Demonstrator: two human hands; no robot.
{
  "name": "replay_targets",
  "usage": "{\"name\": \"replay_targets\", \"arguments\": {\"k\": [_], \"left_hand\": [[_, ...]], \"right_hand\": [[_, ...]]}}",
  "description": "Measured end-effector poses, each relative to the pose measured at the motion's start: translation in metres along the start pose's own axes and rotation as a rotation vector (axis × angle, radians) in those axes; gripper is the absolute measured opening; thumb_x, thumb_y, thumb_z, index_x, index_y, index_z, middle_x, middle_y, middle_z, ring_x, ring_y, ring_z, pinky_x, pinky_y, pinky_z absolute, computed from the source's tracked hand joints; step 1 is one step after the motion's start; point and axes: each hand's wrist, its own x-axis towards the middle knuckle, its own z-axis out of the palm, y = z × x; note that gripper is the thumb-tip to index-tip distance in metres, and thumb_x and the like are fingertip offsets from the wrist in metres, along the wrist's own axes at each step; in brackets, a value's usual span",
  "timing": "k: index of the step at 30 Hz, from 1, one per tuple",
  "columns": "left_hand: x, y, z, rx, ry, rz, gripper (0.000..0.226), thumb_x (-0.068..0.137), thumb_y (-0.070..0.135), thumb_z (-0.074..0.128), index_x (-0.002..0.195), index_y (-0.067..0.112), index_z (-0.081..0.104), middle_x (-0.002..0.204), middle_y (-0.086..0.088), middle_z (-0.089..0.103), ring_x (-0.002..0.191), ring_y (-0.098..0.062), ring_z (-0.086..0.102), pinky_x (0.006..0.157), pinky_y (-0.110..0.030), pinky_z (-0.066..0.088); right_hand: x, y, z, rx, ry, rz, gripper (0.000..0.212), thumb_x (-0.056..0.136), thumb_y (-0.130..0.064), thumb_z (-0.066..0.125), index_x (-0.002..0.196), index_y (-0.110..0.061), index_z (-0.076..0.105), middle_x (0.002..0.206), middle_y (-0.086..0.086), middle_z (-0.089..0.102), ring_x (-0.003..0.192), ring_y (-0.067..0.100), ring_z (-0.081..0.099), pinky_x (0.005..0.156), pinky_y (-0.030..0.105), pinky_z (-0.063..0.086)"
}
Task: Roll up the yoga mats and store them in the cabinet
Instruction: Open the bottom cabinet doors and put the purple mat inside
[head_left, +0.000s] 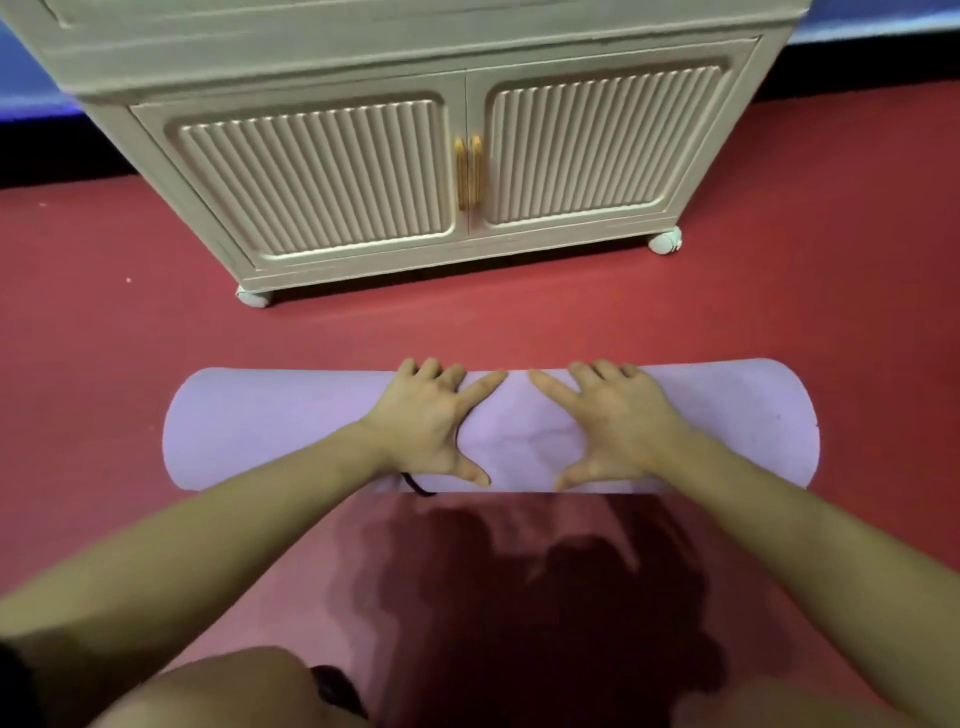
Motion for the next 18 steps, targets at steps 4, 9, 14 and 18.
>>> {"name": "replay_targets", "arguments": {"k": [4, 9, 14, 18], "left_hand": [[-0.010, 0.007, 0.017, 0.003, -0.038, 0.025, 0.116, 0.049, 0.097, 0.036, 0.136, 0.022, 0.050, 0.080, -0.002, 0.063, 0.059, -0.024, 0.047, 0.057, -0.030, 0.034], [-0.033, 0.021, 0.033, -0.005, -0.046, 0.050, 0.114, 0.048, 0.096, 0.038, 0.134, 0.022, 0.051, 0.089, 0.001, 0.068, 0.063, -0.025, 0.057, 0.059, -0.028, 0.031], [-0.032, 0.016, 0.040, -0.020, -0.095, 0.013, 0.106, 0.063, 0.092, 0.018, 0.147, 0.029, 0.031, 0.127, -0.001, 0.058, 0.100, -0.029, 0.059, 0.083, -0.037, 0.042], [-0.019, -0.003, 0.021, -0.047, 0.024, -0.063, 0.083, 0.084, 0.070, 0.016, 0.143, 0.018, 0.041, 0.133, -0.009, 0.056, 0.109, -0.034, 0.058, 0.092, -0.041, 0.041]], "right_hand": [[-0.008, -0.008, 0.021, 0.011, -0.010, -0.018, 0.121, 0.056, -0.087, 0.053, 0.151, -0.031, 0.002, 0.132, 0.004, 0.043, 0.110, 0.025, 0.045, 0.090, 0.036, 0.040], [-0.026, -0.028, 0.043, 0.119, -0.077, -0.036, 0.119, 0.056, -0.088, 0.051, 0.150, -0.034, 0.001, 0.133, 0.000, 0.044, 0.112, 0.023, 0.045, 0.092, 0.037, 0.040], [-0.021, -0.030, 0.051, 0.162, -0.070, -0.030, 0.112, 0.057, -0.093, 0.016, 0.150, -0.032, 0.008, 0.141, -0.001, 0.039, 0.119, 0.024, 0.044, 0.106, 0.048, 0.029], [0.001, -0.025, 0.029, 0.240, 0.114, 0.029, 0.097, 0.078, -0.078, -0.009, 0.146, -0.024, 0.035, 0.139, 0.006, 0.048, 0.119, 0.031, 0.050, 0.103, 0.050, 0.036]]}}
